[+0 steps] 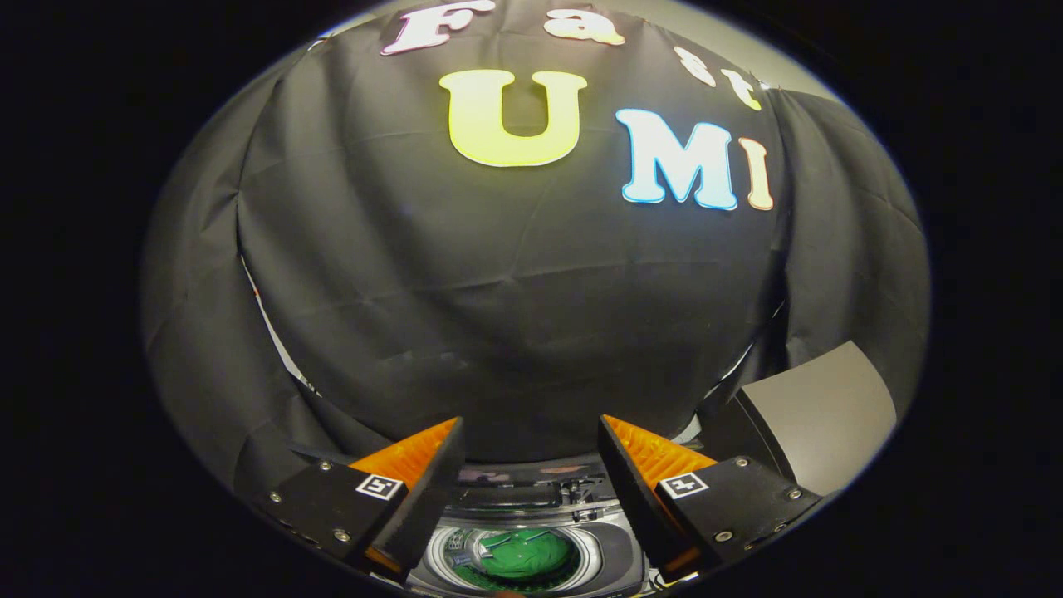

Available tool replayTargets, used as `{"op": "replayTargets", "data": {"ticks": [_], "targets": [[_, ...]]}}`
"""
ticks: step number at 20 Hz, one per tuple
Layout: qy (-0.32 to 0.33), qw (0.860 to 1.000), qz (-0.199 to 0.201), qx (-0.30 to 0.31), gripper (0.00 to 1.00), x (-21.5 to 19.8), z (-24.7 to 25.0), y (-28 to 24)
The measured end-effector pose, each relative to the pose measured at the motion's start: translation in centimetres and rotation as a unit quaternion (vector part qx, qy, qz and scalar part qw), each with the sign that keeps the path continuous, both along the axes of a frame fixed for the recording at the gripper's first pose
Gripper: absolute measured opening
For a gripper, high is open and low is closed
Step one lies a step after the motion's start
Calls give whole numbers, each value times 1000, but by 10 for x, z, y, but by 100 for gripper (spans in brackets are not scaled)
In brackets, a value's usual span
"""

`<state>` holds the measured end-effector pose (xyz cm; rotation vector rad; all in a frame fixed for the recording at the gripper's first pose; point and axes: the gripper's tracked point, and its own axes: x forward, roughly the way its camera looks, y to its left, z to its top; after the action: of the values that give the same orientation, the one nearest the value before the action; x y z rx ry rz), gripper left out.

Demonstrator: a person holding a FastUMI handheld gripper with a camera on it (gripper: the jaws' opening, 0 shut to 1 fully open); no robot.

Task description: Put the clothes into the washing machine and then close the washing machine lid.

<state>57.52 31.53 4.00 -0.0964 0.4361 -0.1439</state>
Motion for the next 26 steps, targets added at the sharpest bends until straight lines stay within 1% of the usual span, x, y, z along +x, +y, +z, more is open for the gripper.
{"op": "replayTargets", "data": {"ticks": [3, 8, 10, 12, 15, 19, 22, 26], "targets": [[15, 1000, 8, 13, 97, 12, -11, 4], [36, 999, 22, 15, 96, 20, -30, 4], [46, 999, 23, 16, 96, 21, -36, 6], [63, 998, 20, -1, 96, 20, -41, 4], [64, 998, 18, 0, 97, 22, -46, 4], [47, 999, 24, 0, 98, 17, -43, 5], [7, 1000, 28, -1, 97, 12, -39, 4], [-5, 1000, 30, -4, 98, -1, -42, 4]]}}
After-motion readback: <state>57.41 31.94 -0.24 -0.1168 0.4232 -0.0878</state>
